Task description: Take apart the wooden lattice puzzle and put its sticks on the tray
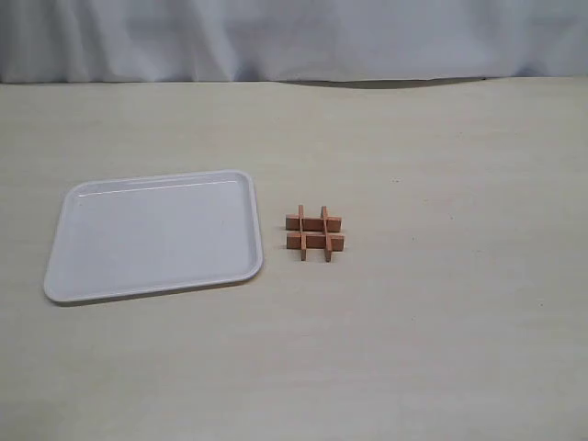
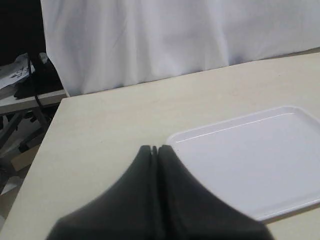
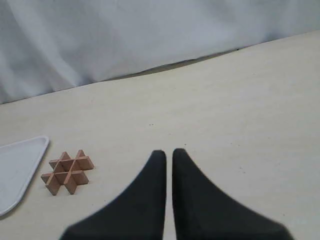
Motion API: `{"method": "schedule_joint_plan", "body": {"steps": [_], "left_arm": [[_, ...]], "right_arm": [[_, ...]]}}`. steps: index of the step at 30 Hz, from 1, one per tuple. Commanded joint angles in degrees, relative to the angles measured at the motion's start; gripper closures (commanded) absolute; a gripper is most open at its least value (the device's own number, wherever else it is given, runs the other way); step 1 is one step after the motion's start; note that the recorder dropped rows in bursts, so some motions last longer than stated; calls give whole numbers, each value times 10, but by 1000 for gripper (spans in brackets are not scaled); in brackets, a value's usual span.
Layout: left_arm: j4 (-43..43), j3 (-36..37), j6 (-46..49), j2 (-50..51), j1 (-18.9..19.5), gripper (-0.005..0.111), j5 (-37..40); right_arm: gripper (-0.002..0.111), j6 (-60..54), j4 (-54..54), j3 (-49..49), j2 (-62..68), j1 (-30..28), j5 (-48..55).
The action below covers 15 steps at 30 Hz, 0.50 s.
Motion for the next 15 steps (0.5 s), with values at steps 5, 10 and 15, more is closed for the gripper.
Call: {"method": "schedule_joint_plan", "body": {"steps": [5,10,15], "left_arm": [[-1,2,3,-1,6,107,-5],[-1,2,3,-1,6,107,-5],[-1,2,3,-1,6,107,-5]], "right_arm": [[104,-2,1,1,-2,1,-10],[104,-2,1,1,-2,1,-51],[104,-2,1,1,-2,1,-172]]}}
